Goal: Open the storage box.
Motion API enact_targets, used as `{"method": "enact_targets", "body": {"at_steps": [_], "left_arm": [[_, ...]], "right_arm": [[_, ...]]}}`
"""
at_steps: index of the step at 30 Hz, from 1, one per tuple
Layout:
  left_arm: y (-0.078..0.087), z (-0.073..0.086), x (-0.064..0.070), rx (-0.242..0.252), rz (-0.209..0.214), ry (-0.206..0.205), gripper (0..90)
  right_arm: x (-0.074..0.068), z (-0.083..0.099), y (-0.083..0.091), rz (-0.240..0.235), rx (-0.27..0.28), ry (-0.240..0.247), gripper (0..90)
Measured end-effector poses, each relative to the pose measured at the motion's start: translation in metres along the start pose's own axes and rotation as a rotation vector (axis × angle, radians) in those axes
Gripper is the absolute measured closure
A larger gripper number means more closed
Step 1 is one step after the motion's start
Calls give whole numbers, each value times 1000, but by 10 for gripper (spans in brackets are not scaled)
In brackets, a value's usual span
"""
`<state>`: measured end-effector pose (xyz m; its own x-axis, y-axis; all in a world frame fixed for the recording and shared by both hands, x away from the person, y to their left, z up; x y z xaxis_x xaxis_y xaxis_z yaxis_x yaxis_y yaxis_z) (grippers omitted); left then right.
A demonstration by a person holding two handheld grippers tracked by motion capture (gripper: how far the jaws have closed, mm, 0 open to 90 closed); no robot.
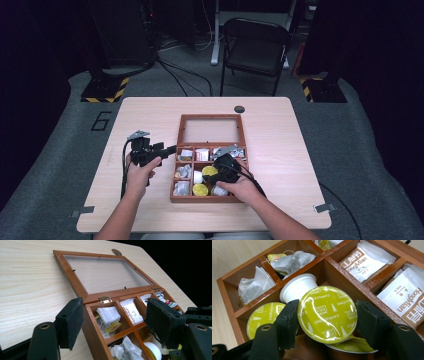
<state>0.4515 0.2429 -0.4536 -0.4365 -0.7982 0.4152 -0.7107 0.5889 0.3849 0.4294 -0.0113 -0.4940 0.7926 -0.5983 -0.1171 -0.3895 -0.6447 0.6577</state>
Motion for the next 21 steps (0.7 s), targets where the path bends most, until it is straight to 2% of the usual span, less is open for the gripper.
{"method": "enact_targets", "body": {"at_steps": [1,6,7,12,13,15,21], "left_arm": [[0,0,0,0,-1,0,308],[0,0,-1,3,-2,1,308],[1,0,-2,-1,-2,-12,308],[0,0,-3,-1,0,0,308],[0,0,-2,3,0,13,308],[-1,-1,-3,1,-1,3,309],[-4,-1,-4,-4,0,15,310]], "right_arm": [[0,-1,1,3,0,10,375],[-1,-4,6,-4,20,2,375],[-1,-4,7,-4,22,-1,375],[-3,-6,10,-12,29,4,375],[-3,-6,10,-11,35,1,375],[-3,-7,12,-15,36,5,375],[0,-8,22,-5,58,-2,375]]}}
Point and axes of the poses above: each handheld gripper's, and its own axes: y roughly backward along the jaws, z roughly out of its underside, x roughly to its right, the point moved 3 cm from there along -y, roughly forward along the jaws, and after that the axes turned 7 degrees about x, right-handed, at the moved point
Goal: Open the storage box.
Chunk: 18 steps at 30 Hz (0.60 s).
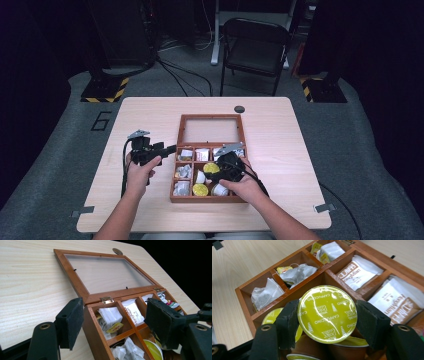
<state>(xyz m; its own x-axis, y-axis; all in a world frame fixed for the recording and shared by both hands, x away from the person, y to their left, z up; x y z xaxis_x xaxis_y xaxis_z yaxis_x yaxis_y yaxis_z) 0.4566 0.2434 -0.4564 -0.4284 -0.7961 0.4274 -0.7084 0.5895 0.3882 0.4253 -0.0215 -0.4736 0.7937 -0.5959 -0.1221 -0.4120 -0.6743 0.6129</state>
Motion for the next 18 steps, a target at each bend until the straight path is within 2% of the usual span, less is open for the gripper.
{"method": "enact_targets", "body": {"at_steps": [7,8,11,18], "left_arm": [[-6,-1,0,-11,9,-17,309],[-7,-1,0,-18,9,-26,310],[-10,-1,0,-22,9,-15,311],[-13,-3,-1,-22,14,-18,312]], "right_arm": [[15,0,16,39,32,-38,375],[18,0,18,47,40,-42,375],[28,1,27,72,56,-70,375],[54,6,46,144,83,-133,375]]}}
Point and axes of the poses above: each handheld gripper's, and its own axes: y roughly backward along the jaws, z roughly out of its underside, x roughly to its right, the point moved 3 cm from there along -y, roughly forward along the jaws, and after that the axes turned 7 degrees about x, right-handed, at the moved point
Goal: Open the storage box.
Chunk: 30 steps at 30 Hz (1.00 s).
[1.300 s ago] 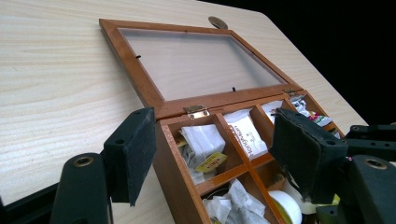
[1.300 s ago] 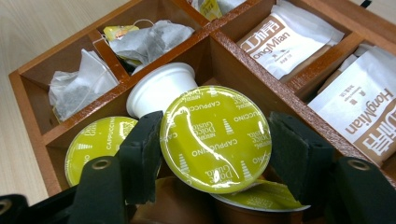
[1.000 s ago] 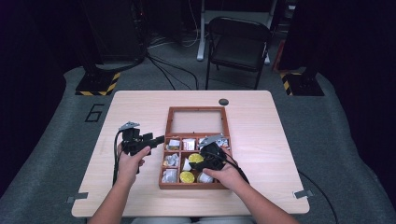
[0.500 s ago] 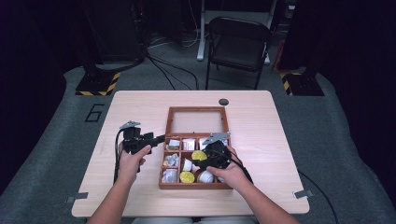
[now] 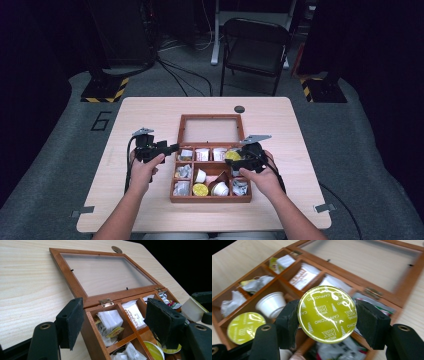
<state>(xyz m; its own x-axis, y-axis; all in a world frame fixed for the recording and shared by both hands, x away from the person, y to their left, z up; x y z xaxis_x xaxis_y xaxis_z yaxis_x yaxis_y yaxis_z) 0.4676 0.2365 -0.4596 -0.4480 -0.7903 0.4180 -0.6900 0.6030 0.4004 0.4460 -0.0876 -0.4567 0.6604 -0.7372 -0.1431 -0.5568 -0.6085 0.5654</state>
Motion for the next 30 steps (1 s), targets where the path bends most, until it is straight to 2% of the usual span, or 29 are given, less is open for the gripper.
{"method": "enact_targets", "body": {"at_steps": [3,6,10,14,18,19,20,22,24,25,27,30], "left_arm": [[-1,-1,1,1,1,1,312],[-3,-1,1,-1,7,-6,312],[-5,0,2,-9,5,-5,312],[-5,-1,2,-6,8,-4,312],[-5,-1,1,-6,5,-1,313],[-5,-2,0,-4,5,-3,313],[-5,-2,0,-4,5,-2,313],[-5,-2,0,-6,4,0,313],[-4,-2,0,-4,3,2,313],[-4,-2,0,-5,4,0,313],[-4,-2,-1,-4,2,0,313],[-4,-2,-1,-3,1,5,313]], "right_arm": [[13,1,6,34,8,-18,375],[28,4,12,71,19,-57,375],[45,8,19,118,29,-79,375],[65,14,26,176,31,-106,375],[80,21,28,212,23,-133,375],[84,24,28,231,13,-139,375],[88,25,28,246,14,-123,375],[91,28,28,262,8,-137,375],[99,32,28,287,5,-130,375],[100,33,28,291,-1,-145,375],[105,37,28,315,-9,-135,375],[112,42,28,345,-20,-154,375]]}}
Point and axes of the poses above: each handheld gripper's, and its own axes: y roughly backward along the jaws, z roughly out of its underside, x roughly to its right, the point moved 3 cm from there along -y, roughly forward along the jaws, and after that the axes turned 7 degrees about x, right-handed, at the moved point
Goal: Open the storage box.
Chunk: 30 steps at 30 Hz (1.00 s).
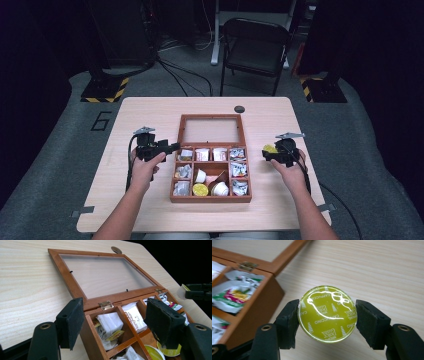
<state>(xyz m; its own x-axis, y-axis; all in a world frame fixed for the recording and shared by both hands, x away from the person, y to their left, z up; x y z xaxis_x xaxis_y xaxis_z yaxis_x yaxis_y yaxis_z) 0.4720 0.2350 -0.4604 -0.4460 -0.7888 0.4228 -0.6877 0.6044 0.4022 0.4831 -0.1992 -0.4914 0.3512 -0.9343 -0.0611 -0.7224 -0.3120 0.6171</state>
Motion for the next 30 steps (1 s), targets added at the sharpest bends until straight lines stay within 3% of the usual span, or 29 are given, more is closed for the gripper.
{"method": "enact_targets", "body": {"at_steps": [10,18,30], "left_arm": [[1,-1,-2,4,-4,8,313],[1,-1,-4,6,-5,7,313],[-1,-1,-5,6,-3,12,313]], "right_arm": [[28,10,1,91,-24,-44,375],[48,17,5,136,-26,-87,375],[60,26,1,168,-52,-85,375]]}}
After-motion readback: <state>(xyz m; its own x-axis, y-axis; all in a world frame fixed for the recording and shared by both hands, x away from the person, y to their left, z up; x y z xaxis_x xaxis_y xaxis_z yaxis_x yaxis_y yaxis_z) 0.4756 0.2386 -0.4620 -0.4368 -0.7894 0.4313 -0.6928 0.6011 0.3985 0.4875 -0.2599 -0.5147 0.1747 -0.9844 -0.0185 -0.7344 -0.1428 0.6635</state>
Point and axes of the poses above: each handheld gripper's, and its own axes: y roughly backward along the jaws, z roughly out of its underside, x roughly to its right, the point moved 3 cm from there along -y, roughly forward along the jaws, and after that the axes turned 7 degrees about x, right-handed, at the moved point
